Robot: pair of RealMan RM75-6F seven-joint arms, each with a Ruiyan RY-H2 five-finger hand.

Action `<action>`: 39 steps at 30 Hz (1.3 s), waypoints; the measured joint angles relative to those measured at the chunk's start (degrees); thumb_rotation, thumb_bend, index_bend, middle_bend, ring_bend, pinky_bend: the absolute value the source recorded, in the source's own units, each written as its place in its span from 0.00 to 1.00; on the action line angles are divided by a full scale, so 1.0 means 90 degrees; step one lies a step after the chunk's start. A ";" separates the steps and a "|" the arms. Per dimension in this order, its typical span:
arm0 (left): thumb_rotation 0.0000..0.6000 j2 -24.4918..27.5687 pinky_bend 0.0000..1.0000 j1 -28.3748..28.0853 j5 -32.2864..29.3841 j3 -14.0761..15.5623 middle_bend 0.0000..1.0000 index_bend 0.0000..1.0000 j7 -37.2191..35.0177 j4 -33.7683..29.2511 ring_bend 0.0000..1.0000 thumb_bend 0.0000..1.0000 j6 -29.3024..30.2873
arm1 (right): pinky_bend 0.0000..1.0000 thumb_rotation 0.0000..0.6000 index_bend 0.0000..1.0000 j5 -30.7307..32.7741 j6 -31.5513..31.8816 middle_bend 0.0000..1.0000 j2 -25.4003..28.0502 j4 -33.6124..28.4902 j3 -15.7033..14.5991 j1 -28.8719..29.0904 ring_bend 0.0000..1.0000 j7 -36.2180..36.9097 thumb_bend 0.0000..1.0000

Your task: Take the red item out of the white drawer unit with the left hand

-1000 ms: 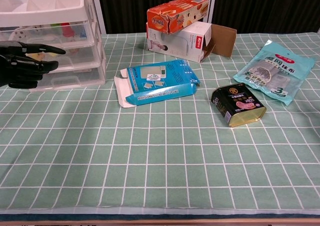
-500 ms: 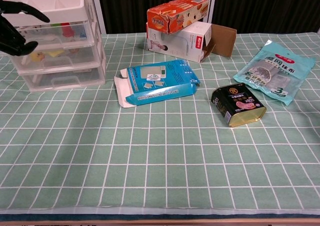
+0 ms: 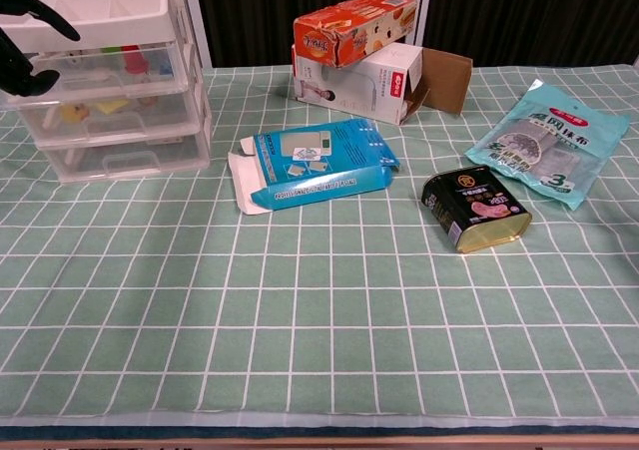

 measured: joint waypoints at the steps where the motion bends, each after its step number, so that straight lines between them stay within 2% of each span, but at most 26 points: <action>1: 1.00 -0.0009 1.00 -0.0010 -0.0043 -0.0001 0.99 0.23 0.0023 0.0018 0.97 0.45 0.0008 | 0.22 1.00 0.00 -0.0001 0.0002 0.00 0.0001 -0.0001 0.0000 0.0000 0.00 0.0002 0.06; 23: 1.00 -0.0039 1.00 -0.0236 -0.1013 -0.0048 0.99 0.24 0.0226 0.0273 0.98 0.45 -0.0257 | 0.22 1.00 0.00 0.0026 -0.0016 0.00 0.0009 -0.0019 0.0005 -0.0001 0.00 0.0008 0.06; 31: 1.00 0.0040 1.00 -0.0237 -0.1061 -0.0027 1.00 0.32 0.0135 0.0171 0.99 0.45 -0.0309 | 0.22 1.00 0.00 0.0019 -0.0007 0.00 0.0009 -0.0019 0.0005 -0.0004 0.00 0.0011 0.06; 39: 1.00 0.0244 1.00 -0.0106 -0.0792 0.0121 1.00 0.34 -0.0081 -0.0208 0.99 0.45 -0.0362 | 0.22 1.00 0.00 0.0021 0.0004 0.00 0.0005 -0.0028 0.0012 -0.0005 0.00 0.0003 0.06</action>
